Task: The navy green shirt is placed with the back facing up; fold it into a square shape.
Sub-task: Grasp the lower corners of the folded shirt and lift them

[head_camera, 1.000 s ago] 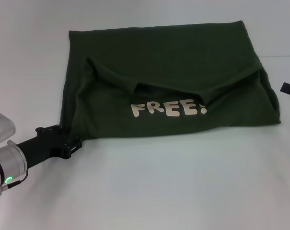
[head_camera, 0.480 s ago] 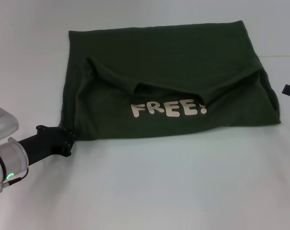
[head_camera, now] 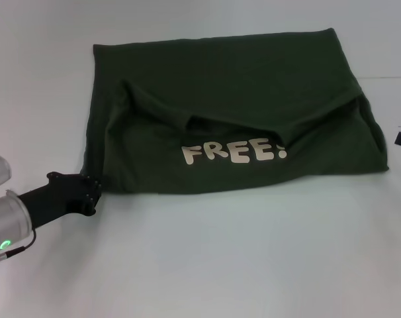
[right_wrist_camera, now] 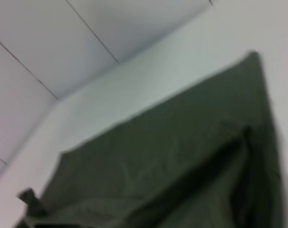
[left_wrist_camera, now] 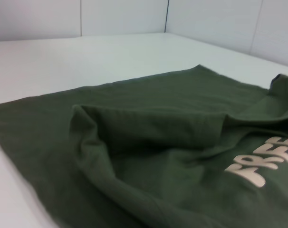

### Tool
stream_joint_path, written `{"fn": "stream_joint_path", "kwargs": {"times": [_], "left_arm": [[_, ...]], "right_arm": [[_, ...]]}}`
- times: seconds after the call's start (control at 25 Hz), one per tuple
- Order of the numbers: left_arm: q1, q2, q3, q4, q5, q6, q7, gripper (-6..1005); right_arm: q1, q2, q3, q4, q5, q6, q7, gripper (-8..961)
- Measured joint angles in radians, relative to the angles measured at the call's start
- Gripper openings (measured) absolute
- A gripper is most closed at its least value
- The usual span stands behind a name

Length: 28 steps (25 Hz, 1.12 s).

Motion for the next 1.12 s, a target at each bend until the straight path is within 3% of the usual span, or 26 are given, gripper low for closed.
{"fn": "stream_joint_path", "kwargs": {"times": [0.2, 0.44, 1.12], "left_arm": [[0.015, 0.007, -0.001, 0.022, -0.004, 0.041, -0.016, 3], [0.017, 0.008, -0.001, 0.025, -0.002, 0.045, -0.017, 3], [0.012, 0.009, 0.000, 0.022, -0.004, 0.037, -0.017, 3]], "right_arm": [[0.031, -0.003, -0.001, -0.001, -0.094, 0.045, 0.057, 718], [0.079, 0.013, -0.014, 0.002, -0.161, 0.139, 0.066, 715], [0.129, 0.046, -0.083, 0.013, -0.172, 0.216, 0.059, 679]]}}
